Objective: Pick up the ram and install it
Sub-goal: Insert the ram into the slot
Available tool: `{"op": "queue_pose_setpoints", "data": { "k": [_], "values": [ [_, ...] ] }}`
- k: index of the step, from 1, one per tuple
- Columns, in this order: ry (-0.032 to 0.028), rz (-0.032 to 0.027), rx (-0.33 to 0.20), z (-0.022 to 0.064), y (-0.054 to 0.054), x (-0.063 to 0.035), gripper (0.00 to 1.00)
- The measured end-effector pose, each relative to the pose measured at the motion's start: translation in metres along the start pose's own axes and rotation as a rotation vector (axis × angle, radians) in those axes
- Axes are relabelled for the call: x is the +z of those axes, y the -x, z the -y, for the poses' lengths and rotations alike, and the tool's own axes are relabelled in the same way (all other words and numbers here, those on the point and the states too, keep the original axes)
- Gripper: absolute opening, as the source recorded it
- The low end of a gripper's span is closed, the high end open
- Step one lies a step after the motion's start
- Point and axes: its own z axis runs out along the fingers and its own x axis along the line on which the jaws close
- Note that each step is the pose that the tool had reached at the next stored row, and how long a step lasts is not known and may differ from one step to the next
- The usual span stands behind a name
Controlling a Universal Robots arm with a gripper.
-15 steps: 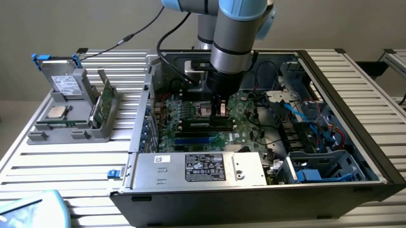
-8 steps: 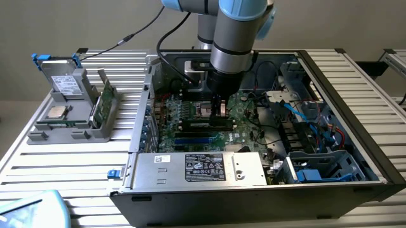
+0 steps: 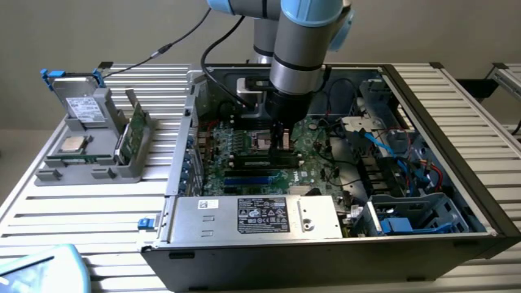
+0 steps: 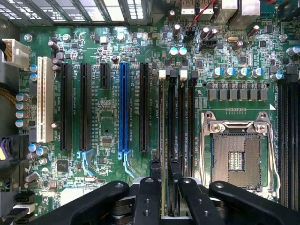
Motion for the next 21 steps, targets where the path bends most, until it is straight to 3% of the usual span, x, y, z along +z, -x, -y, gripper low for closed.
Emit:
{"op": "queue_pose_setpoints", "data": {
  "k": [6,15,21],
  "values": [
    [-0.0005,0.0005,0.000,-0.0008,0.000,-0.0006,0.22],
    [-0.0017,0.0129,-0.001,-0.0142,0.000,-0.0085,0.22],
    [-0.0028,0.0140,-0.001,-0.0168,0.000,-0.0087,0.20]
  ]
}}
